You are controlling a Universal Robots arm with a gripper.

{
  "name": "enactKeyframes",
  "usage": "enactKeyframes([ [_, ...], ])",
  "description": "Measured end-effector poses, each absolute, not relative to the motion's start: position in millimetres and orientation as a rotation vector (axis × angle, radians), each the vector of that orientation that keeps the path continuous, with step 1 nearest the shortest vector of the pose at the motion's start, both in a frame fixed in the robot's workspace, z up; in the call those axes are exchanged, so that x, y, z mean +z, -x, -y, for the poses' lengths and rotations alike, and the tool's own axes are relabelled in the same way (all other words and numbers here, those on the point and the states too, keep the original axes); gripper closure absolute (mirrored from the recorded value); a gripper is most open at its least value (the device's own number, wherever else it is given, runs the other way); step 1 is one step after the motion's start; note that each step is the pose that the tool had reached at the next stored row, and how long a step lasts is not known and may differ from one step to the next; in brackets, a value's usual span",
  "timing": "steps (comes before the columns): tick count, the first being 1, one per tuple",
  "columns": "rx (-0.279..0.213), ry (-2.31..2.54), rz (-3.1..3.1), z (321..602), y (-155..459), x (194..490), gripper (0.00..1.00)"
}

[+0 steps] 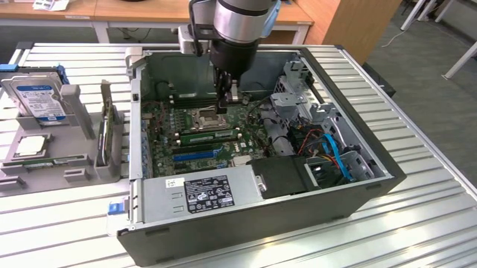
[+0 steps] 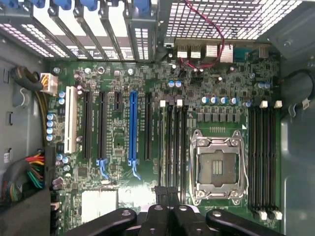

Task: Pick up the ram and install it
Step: 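Insert the ram into the slot, then press down the ram until it locks into place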

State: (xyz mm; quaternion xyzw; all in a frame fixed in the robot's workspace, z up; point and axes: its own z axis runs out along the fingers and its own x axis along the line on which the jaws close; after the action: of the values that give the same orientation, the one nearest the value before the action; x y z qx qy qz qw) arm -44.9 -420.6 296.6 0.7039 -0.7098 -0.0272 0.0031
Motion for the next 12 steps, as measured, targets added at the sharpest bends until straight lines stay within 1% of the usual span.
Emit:
enactKeyframes([
  [12, -0.085, -2.207, 2.225, 420.7, 45.0, 296.7, 0.9],
])
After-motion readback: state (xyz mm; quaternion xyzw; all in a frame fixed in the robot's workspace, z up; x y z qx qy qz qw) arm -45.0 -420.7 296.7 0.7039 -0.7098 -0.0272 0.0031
